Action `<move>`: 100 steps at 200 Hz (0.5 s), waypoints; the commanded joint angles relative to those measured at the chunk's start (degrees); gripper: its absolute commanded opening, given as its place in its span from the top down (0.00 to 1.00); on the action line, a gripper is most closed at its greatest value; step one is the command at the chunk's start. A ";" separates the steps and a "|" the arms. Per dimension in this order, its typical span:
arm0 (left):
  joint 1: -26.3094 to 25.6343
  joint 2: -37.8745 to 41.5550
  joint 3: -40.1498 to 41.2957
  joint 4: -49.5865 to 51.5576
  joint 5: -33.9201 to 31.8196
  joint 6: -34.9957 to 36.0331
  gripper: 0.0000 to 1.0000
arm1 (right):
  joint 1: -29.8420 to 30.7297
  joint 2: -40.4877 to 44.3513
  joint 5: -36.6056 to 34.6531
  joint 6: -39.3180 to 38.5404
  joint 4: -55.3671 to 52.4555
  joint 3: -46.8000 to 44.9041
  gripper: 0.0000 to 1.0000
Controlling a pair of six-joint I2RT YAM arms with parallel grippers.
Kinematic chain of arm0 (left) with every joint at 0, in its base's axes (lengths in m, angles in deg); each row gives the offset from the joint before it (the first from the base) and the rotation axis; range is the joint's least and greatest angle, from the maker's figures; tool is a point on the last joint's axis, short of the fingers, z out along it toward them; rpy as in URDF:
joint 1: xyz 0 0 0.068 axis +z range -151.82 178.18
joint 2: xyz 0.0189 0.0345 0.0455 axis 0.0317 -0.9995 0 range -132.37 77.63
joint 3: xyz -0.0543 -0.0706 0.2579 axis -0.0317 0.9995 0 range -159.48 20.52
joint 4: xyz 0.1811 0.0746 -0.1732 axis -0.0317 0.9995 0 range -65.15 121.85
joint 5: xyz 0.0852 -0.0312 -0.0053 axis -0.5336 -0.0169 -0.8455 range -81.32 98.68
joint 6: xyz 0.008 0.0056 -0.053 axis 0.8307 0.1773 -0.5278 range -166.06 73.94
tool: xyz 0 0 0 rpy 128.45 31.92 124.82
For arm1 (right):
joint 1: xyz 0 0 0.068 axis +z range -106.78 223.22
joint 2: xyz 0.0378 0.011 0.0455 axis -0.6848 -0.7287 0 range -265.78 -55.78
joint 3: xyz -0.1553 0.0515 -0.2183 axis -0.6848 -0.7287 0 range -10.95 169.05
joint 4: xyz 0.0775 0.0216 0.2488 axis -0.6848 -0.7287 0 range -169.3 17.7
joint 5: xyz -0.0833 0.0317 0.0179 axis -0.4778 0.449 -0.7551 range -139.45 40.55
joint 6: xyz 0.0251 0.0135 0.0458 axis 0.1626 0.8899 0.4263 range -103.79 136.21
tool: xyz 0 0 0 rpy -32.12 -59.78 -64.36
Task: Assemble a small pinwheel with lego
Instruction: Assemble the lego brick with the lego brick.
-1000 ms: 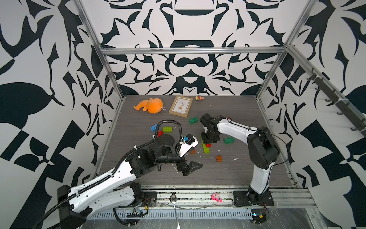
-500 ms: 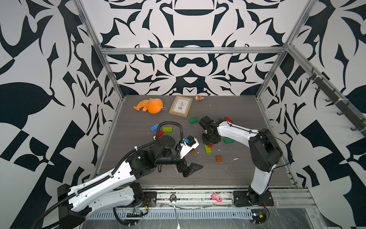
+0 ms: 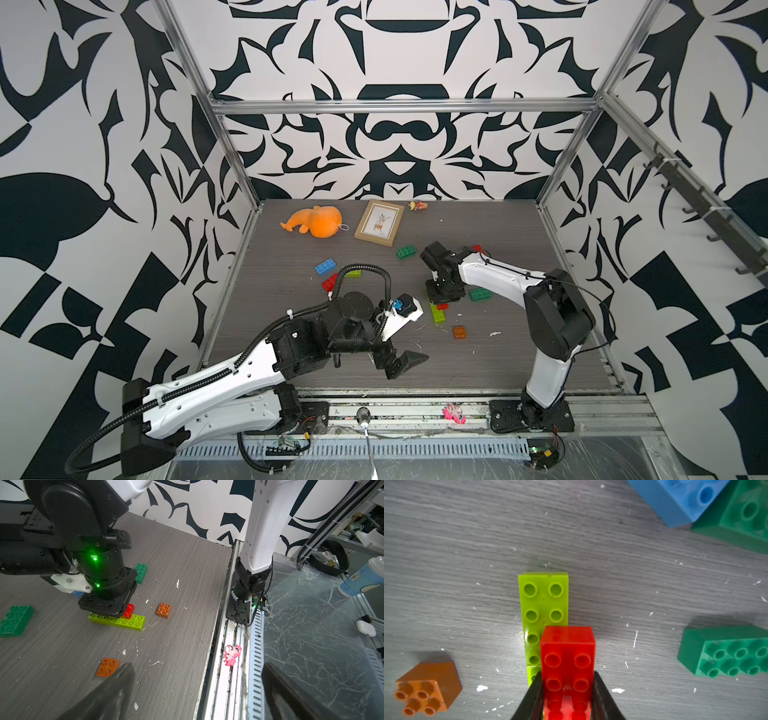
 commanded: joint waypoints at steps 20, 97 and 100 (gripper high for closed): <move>-0.29 -1.16 -1.70 3.15 -3.16 -0.43 0.00 | -0.64 0.89 1.49 -1.08 -4.37 1.88 0.75; 3.88 -6.90 -4.58 4.06 -5.32 -8.60 0.00 | -0.68 3.16 3.49 -1.62 -5.00 4.03 0.60; 4.00 -6.95 -4.54 3.70 -5.61 -9.37 0.00 | -0.68 3.23 3.52 -1.66 -5.04 4.03 0.60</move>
